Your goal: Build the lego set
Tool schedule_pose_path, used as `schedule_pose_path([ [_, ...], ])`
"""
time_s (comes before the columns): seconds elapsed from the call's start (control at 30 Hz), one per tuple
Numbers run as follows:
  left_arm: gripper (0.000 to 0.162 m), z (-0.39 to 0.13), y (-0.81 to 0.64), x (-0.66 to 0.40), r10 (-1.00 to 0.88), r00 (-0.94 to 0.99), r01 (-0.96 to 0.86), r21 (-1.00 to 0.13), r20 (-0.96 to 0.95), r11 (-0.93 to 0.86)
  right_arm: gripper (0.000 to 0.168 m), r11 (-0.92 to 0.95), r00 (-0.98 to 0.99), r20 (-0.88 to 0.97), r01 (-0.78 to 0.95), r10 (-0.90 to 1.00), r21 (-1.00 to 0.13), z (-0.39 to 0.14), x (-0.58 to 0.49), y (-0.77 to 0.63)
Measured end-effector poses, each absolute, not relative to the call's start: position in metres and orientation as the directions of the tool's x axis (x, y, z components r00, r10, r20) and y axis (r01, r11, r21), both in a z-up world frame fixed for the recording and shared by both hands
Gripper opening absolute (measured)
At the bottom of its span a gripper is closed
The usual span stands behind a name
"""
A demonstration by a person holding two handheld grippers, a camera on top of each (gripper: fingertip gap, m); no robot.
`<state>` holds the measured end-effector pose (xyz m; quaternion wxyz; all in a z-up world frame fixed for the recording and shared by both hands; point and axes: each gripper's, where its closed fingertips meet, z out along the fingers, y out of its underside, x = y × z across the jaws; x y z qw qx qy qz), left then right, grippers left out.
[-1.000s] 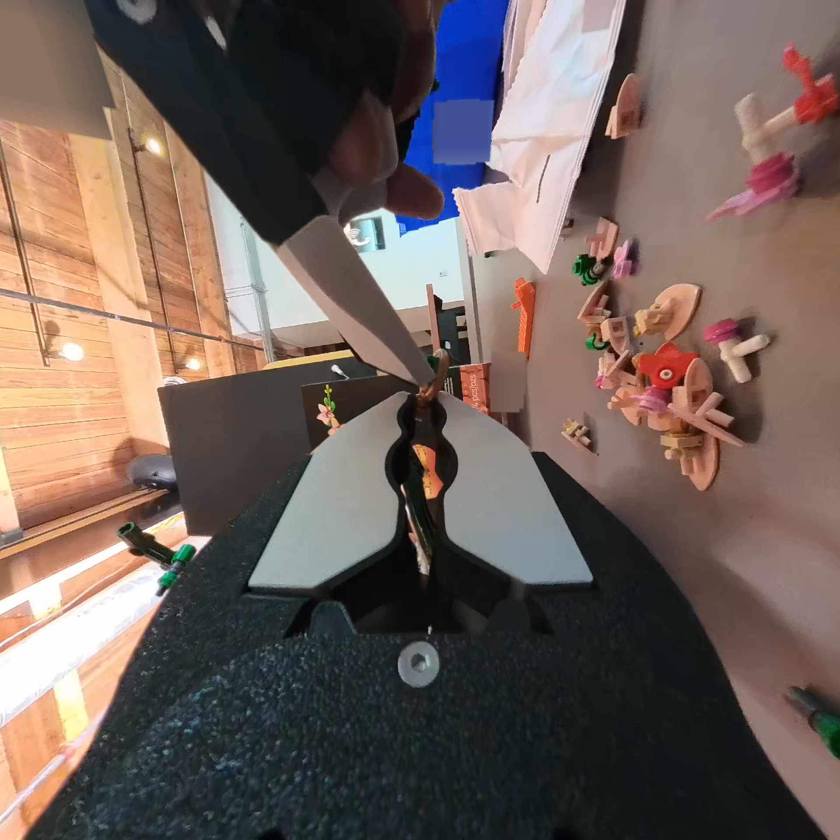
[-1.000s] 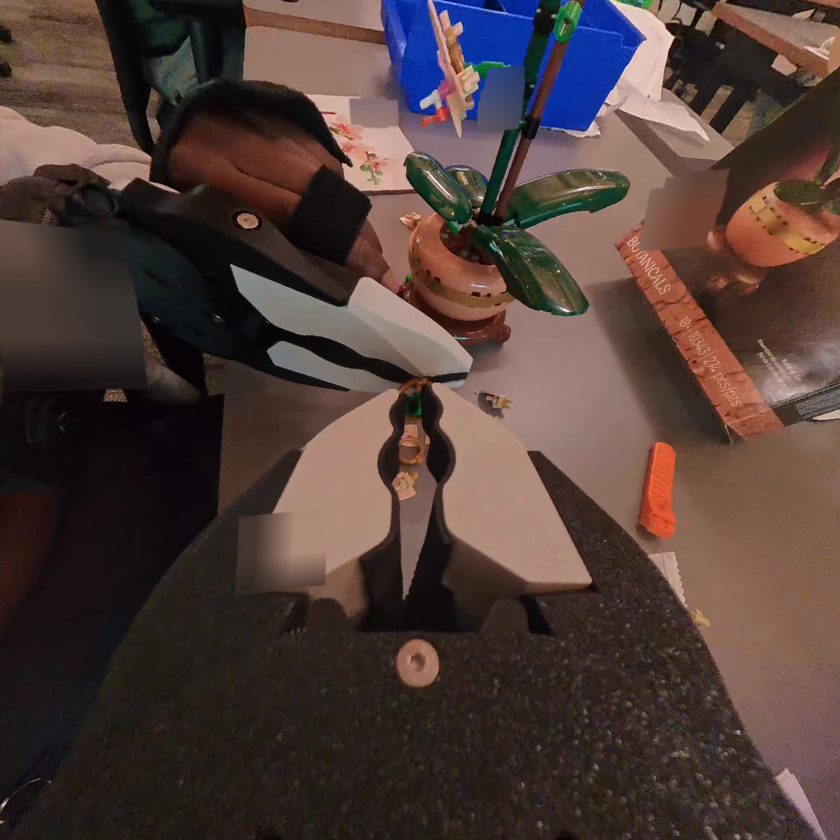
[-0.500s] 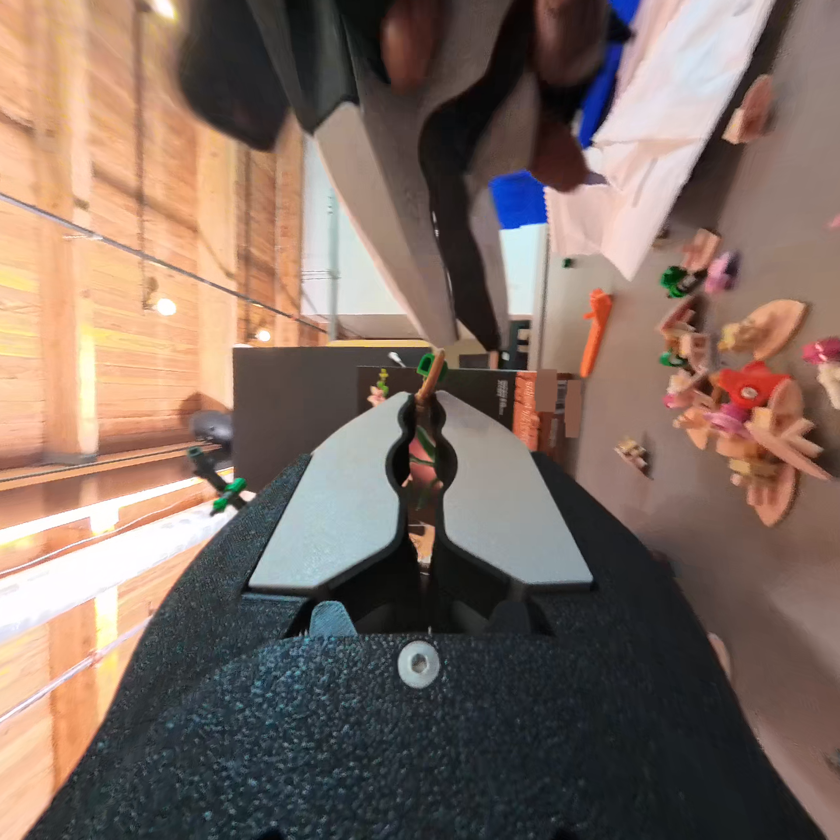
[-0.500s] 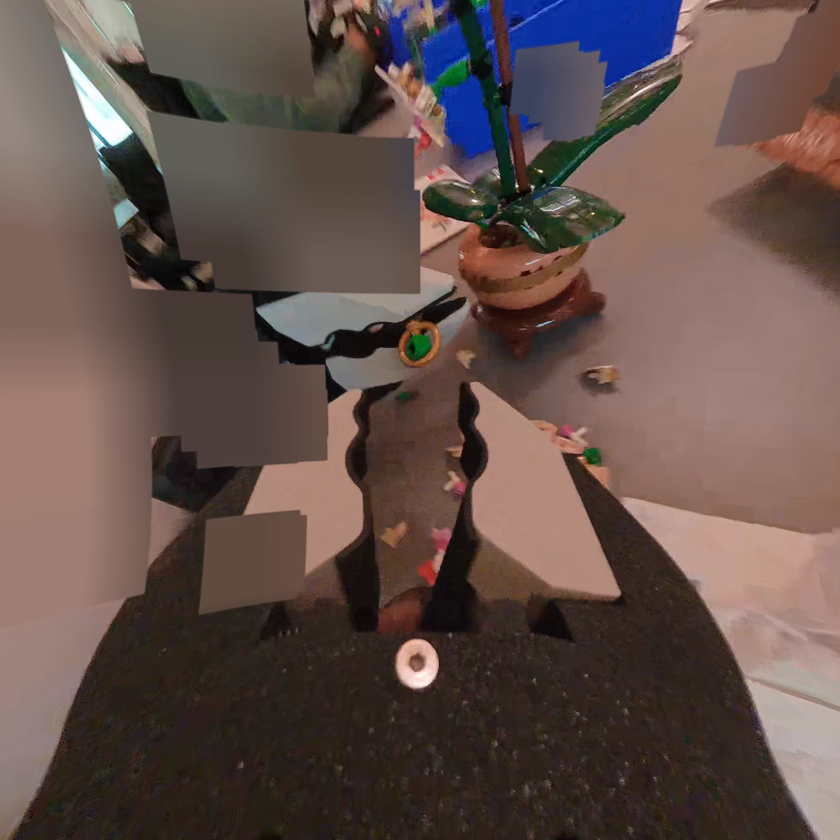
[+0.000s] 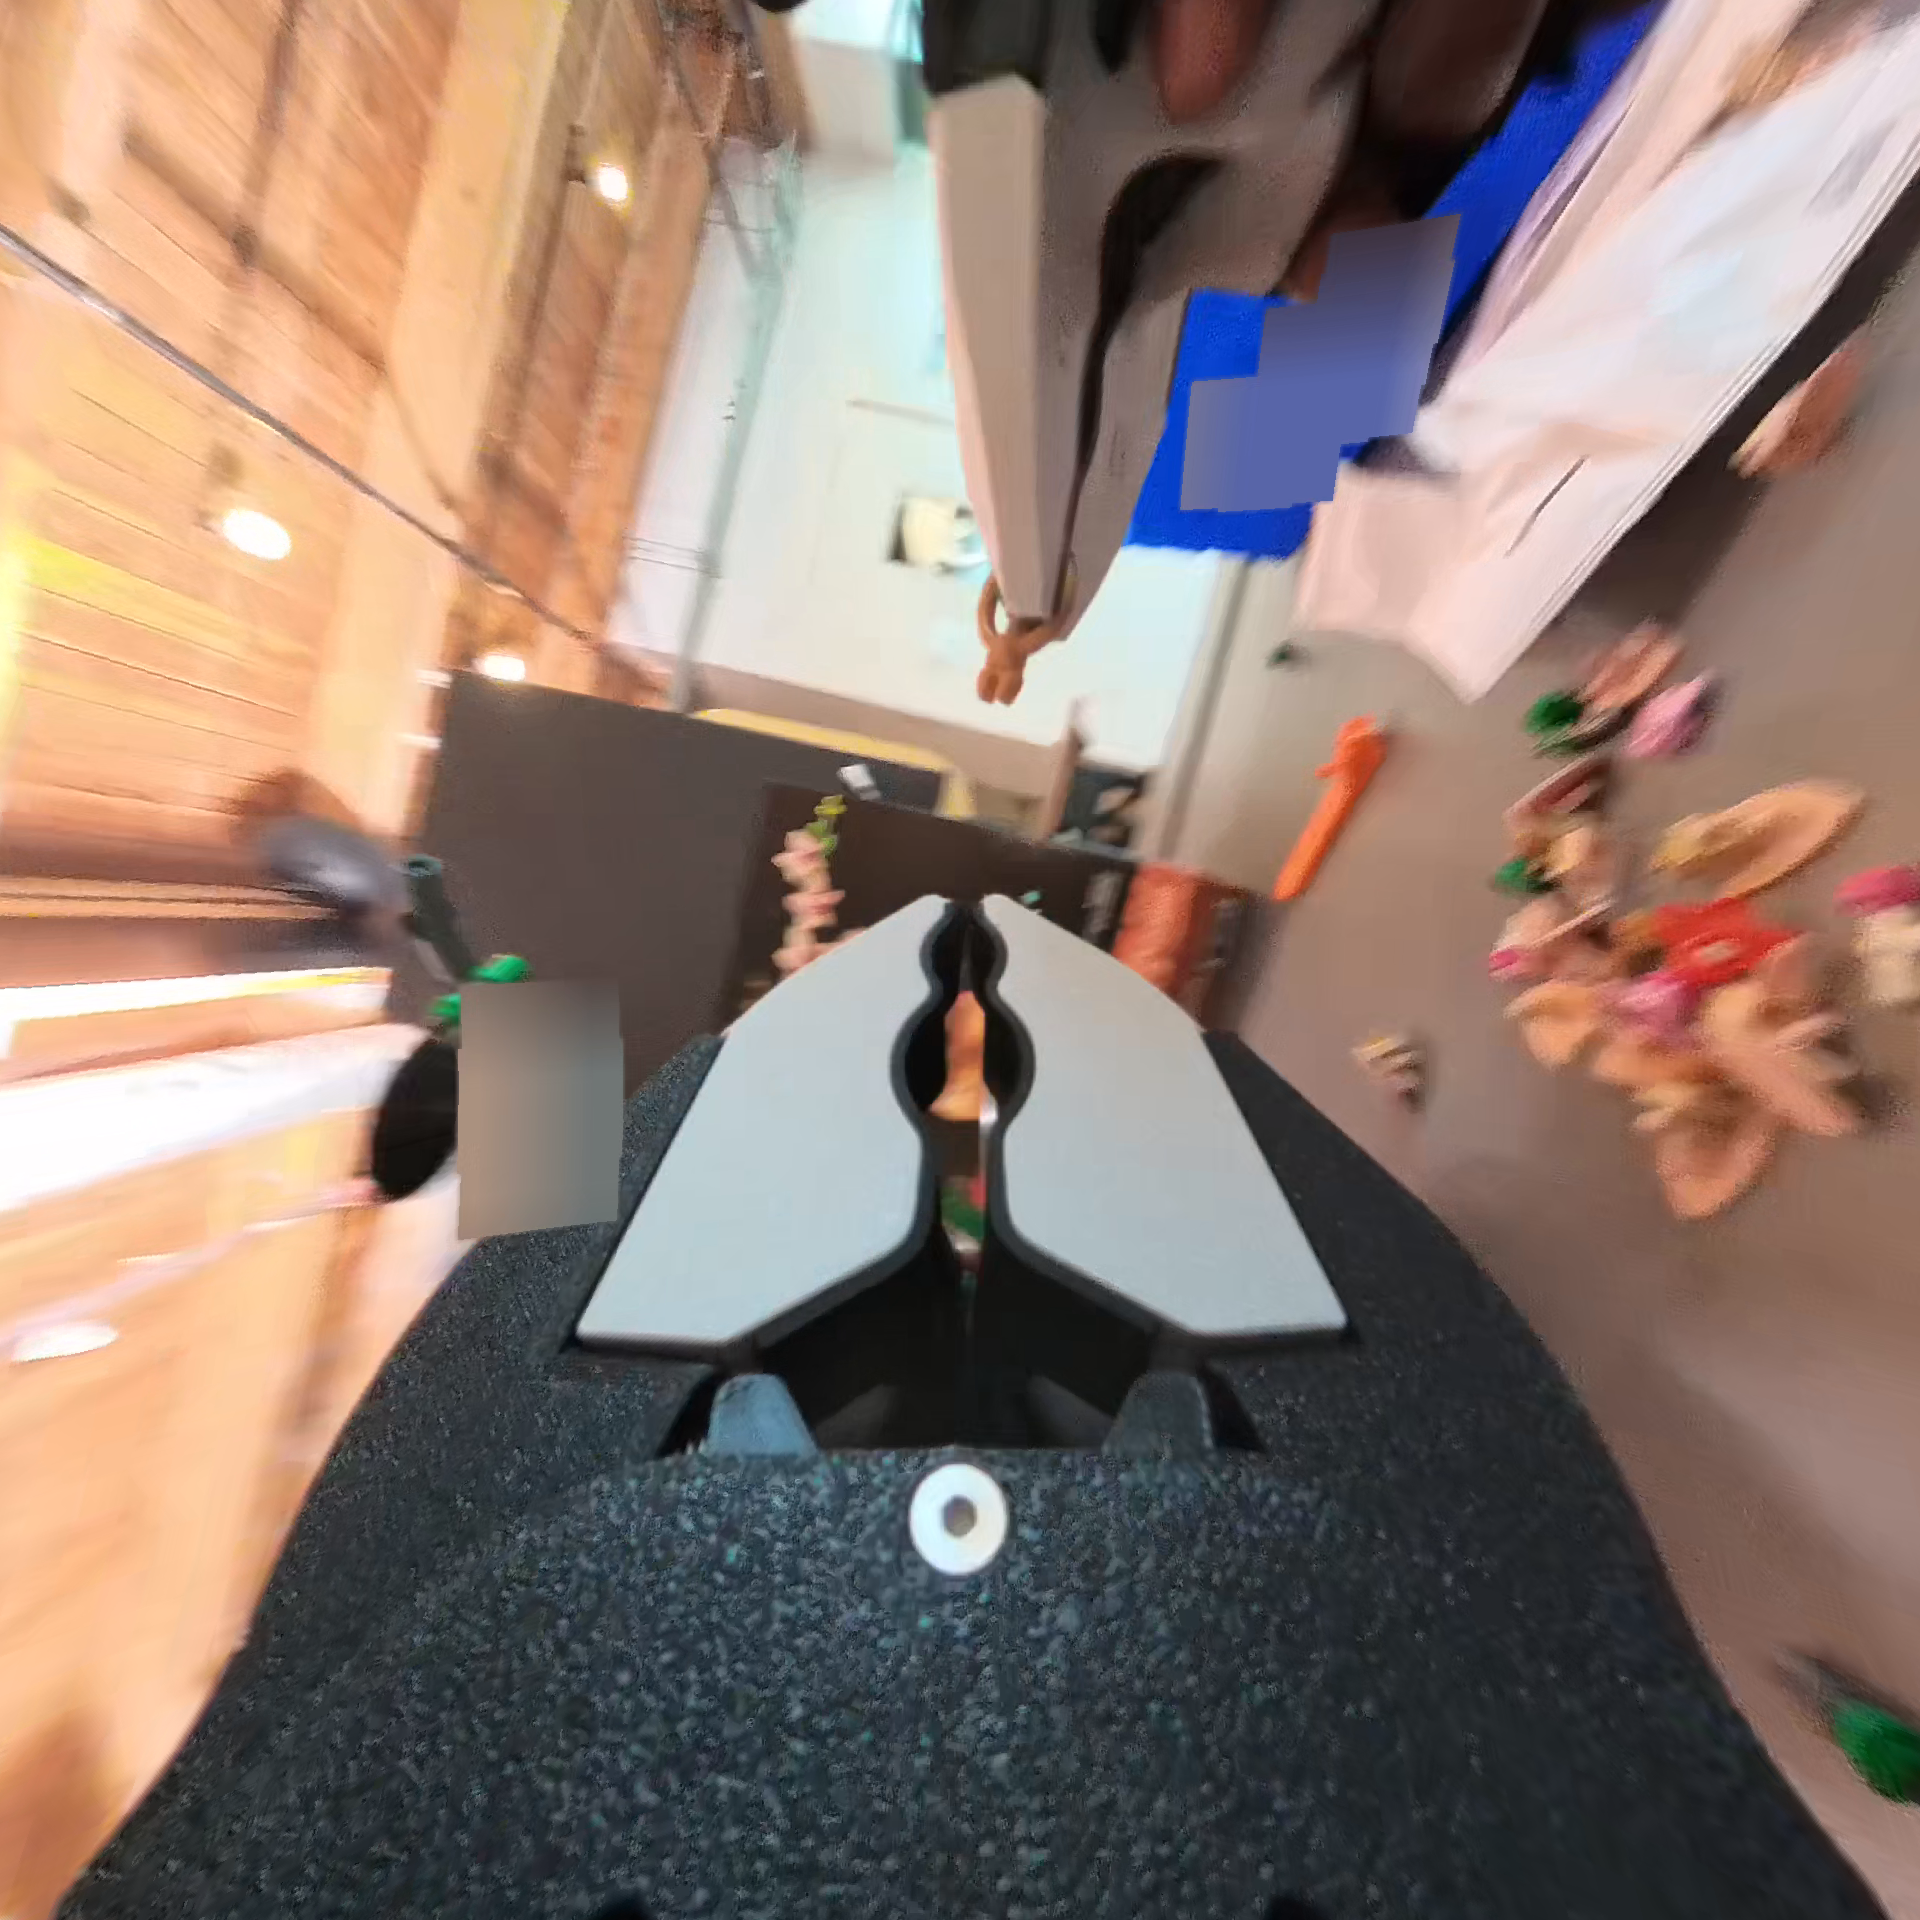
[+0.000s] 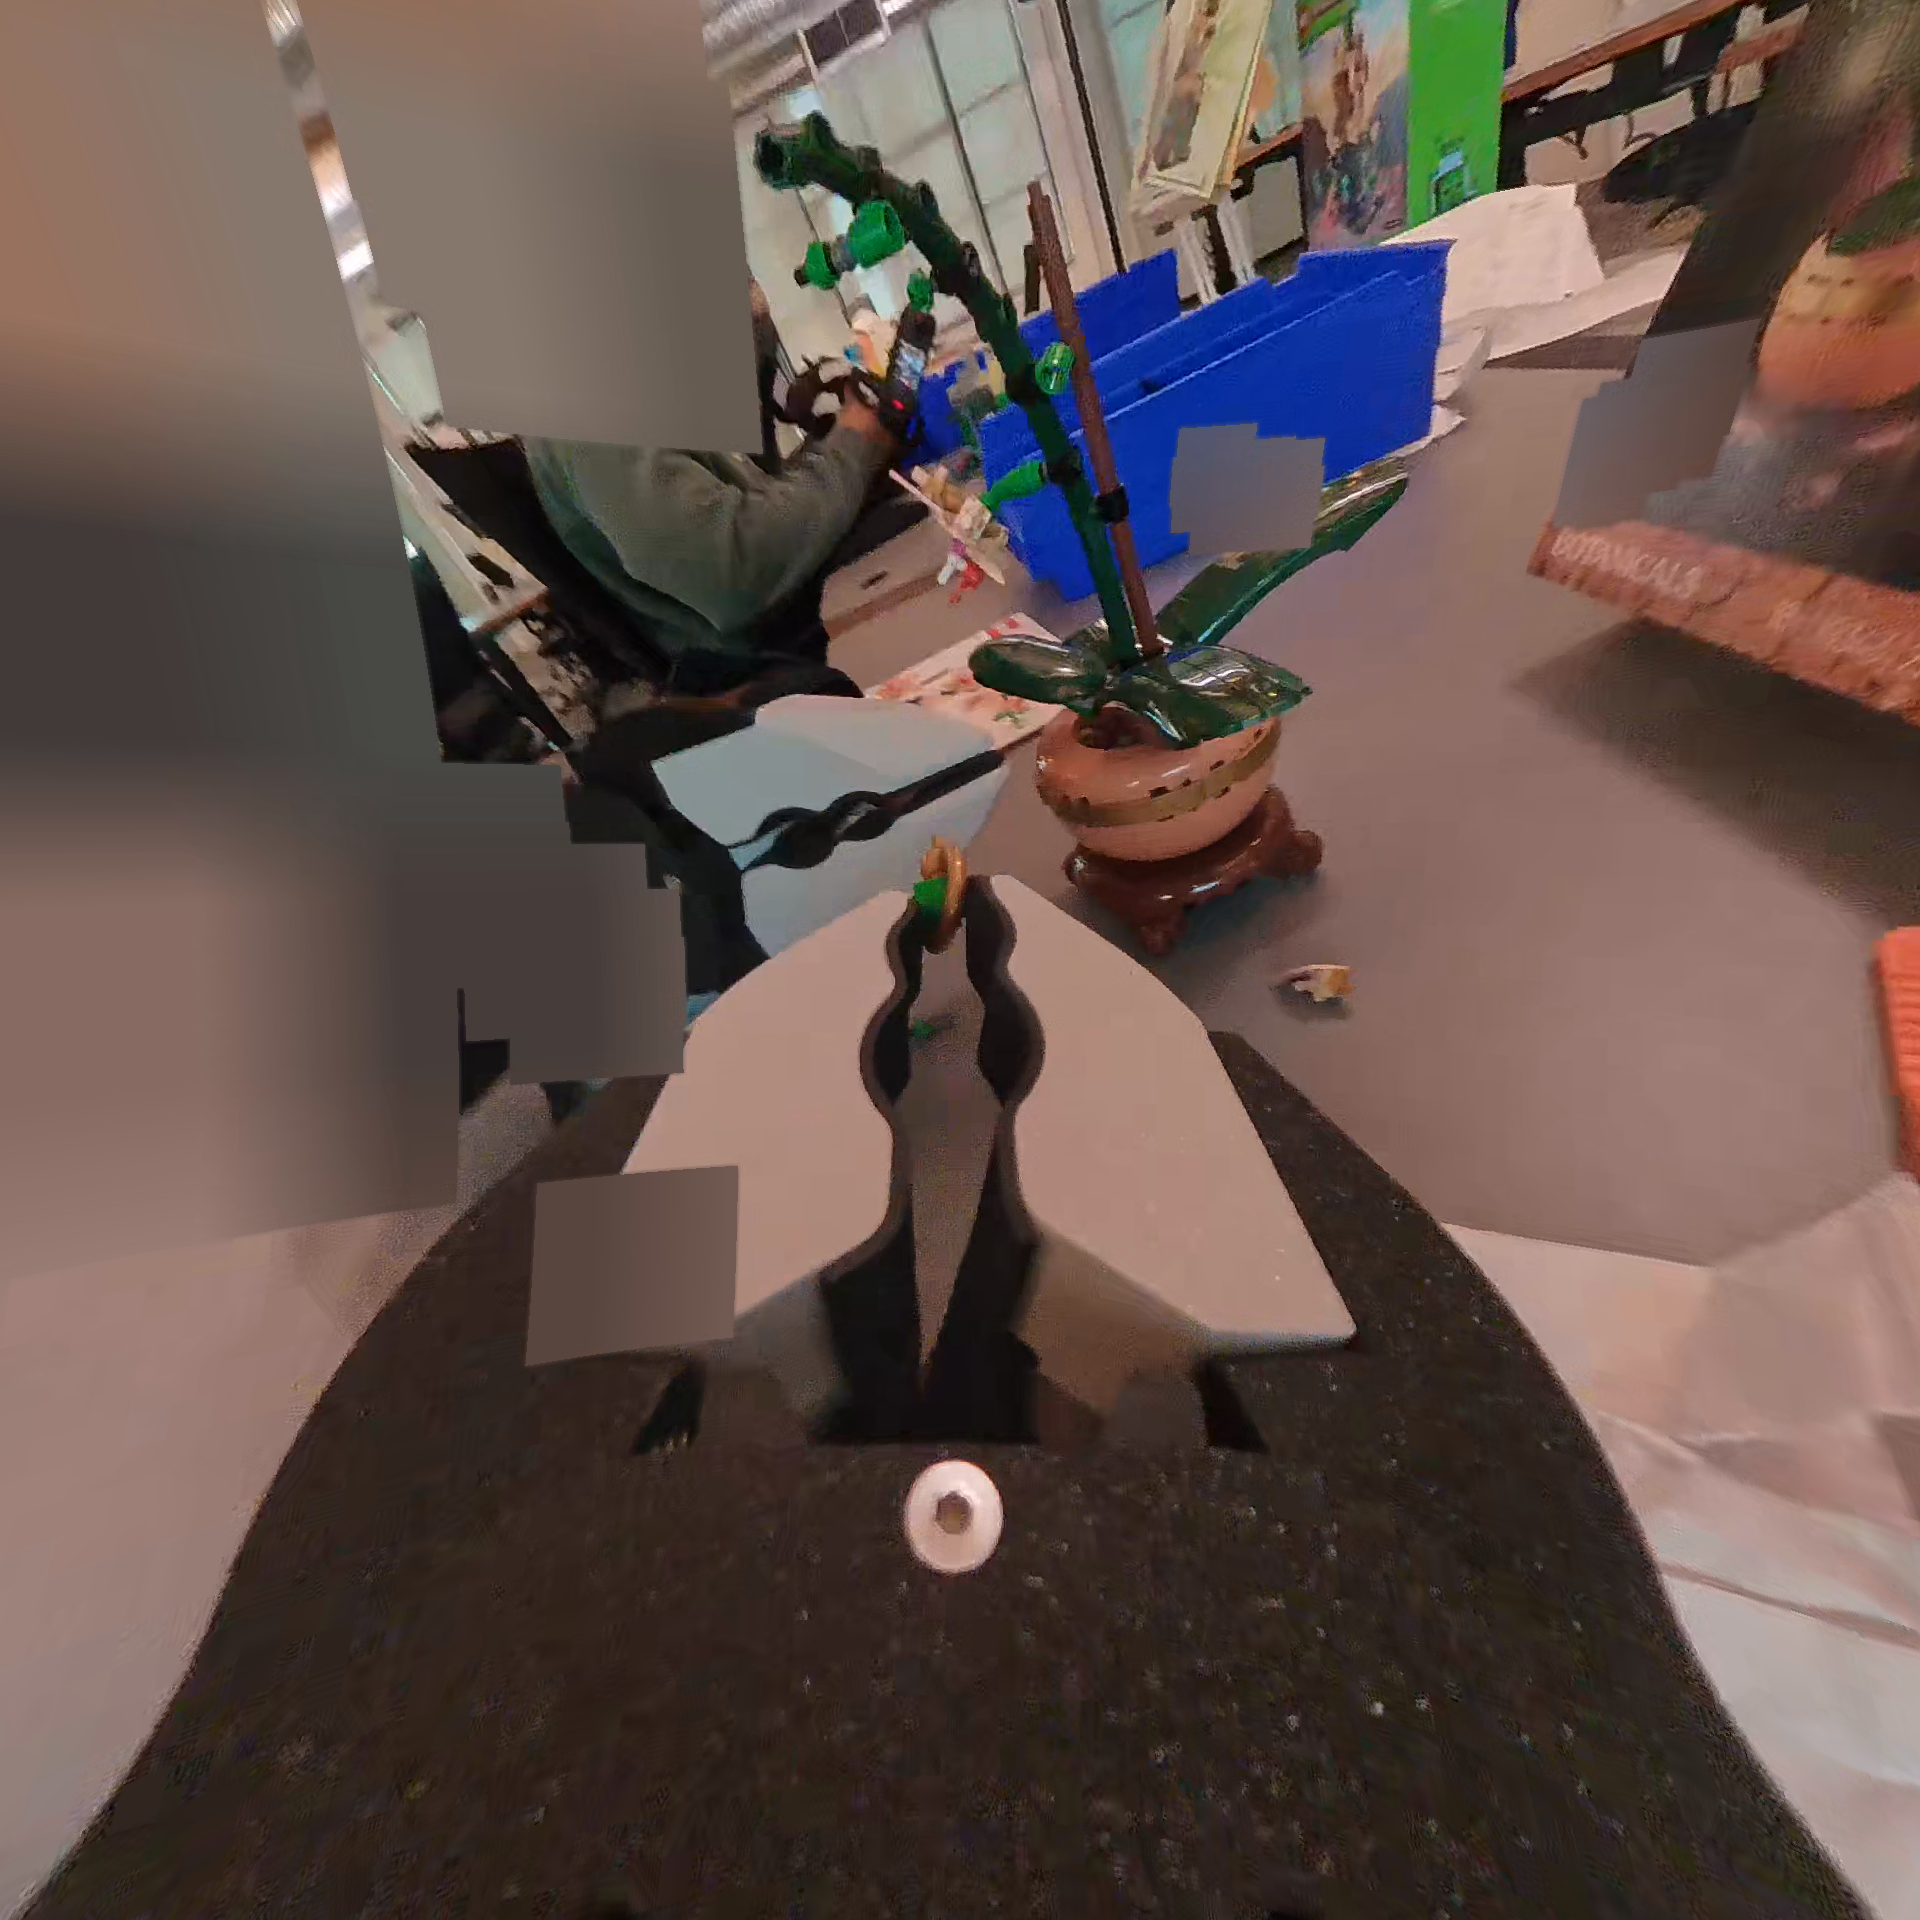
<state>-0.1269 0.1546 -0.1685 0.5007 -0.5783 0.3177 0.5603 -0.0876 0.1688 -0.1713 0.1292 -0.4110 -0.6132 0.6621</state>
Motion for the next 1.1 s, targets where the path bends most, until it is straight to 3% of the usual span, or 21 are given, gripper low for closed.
schedule_pose_path([
  [0.03, 0.001, -0.175, 0.157, -0.122, 0.149, 0.318, -0.901, -0.347, -0.936, -0.260, 0.007, -0.150, -0.628, -0.318, 0.307, 0.710, -0.940, -0.172, -0.087, 0.171],
  [0.13, 0.005, -0.175, 0.160, -0.098, -0.010, 0.773, -0.633, -0.768, -0.635, -0.101, 0.007, 0.033, -0.656, -0.132, 0.234, 0.743, -0.972, -0.170, -0.082, 0.169],
  [0.23, 0.014, -0.159, 0.157, -0.082, -0.223, 0.941, -0.263, -0.965, -0.255, -0.006, 0.007, 0.156, -0.707, -0.003, 0.161, 0.707, -0.975, -0.166, -0.073, 0.160],
  [0.3, 0.016, -0.156, 0.153, -0.074, -0.344, 0.931, -0.132, -0.991, -0.121, -0.007, 0.007, 0.170, -0.737, 0.016, 0.135, 0.676, -0.976, -0.162, -0.068, 0.154],
  [0.43, 0.018, -0.158, 0.146, -0.058, -0.472, 0.876, -0.126, -0.992, -0.101, -0.022, 0.007, 0.210, -0.788, 0.056, 0.094, 0.613, -0.973, -0.159, -0.059, 0.145],
  [0.57, 0.005, -0.161, 0.146, -0.051, -0.500, 0.858, -0.141, -0.990, -0.116, -0.011, 0.007, 0.254, -0.803, 0.085, 0.084, 0.590, -0.964, -0.162, -0.058, 0.140],
  [0.7, 0.003, -0.161, 0.145, -0.054, -0.496, 0.863, -0.115, -0.993, -0.092, -0.016, 0.007, 0.280, -0.802, 0.107, 0.077, 0.587, -0.957, -0.163, -0.058, 0.140],
  [0.9, 0.001, -0.158, 0.145, -0.056, -0.410, 0.886, -0.216, -0.975, -0.215, 0.044, 0.006, 0.142, -0.780, 0.015, 0.095, 0.625, -0.985, -0.161, -0.058, 0.141],
  [1.1, 0.000, -0.168, 0.136, -0.048, -0.514, 0.857, -0.053, -0.998, -0.037, -0.016, 0.006, 0.207, -0.780, 0.090, 0.052, 0.619, -0.977, -0.170, -0.050, 0.135],
])
